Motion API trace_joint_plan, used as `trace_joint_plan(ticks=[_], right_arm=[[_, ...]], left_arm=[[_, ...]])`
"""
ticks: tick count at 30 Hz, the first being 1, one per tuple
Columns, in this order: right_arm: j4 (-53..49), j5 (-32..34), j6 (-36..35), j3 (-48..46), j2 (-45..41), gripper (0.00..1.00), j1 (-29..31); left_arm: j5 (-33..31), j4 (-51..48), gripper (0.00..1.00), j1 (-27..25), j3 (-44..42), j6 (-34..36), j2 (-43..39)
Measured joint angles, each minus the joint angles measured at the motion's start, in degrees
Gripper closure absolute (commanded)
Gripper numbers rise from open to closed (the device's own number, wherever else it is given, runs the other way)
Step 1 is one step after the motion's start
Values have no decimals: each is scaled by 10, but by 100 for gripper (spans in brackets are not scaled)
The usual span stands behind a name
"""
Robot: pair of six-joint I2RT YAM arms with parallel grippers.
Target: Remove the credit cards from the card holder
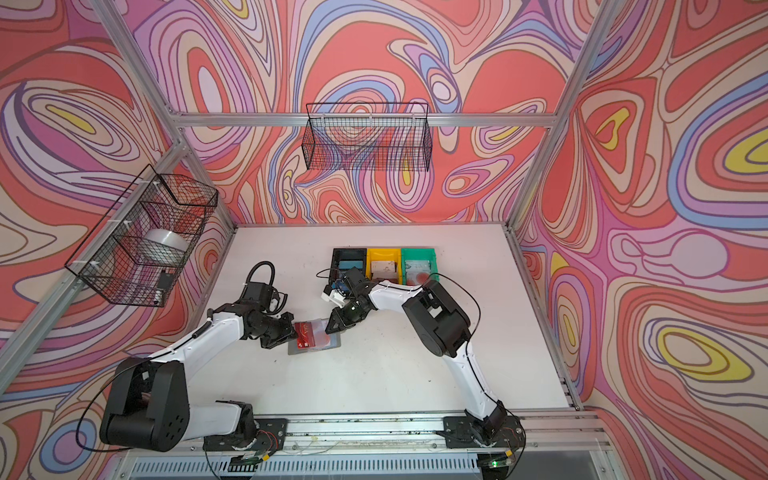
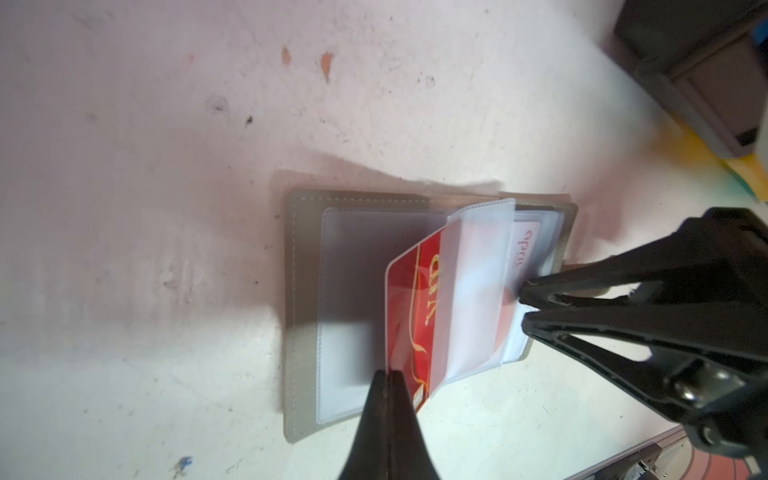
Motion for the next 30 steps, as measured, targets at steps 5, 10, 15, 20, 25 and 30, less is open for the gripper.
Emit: trace_joint_plan(ticks=[5, 10, 15, 20, 25, 30], right_arm=[[-6, -8, -5, 0, 0, 80, 0], [-19, -19, -10, 0, 0, 79, 0], [-32, -29, -13, 0, -3, 78, -3], [-43, -49, -15, -3, -22, 75, -14], [-48, -83, -15, -7, -68, 69, -40], [-43, -146, -14, -8, -109, 63, -75]], left_arm=[[0, -13, 100, 3, 3, 0, -26], [-7, -22, 100, 11, 7, 0, -48], [-6, -24, 100, 12, 7, 1, -57], [16, -17, 100, 19, 7, 2, -66], [76, 17, 100, 27, 7, -5, -95], [172, 97, 100, 27, -7, -22, -103]])
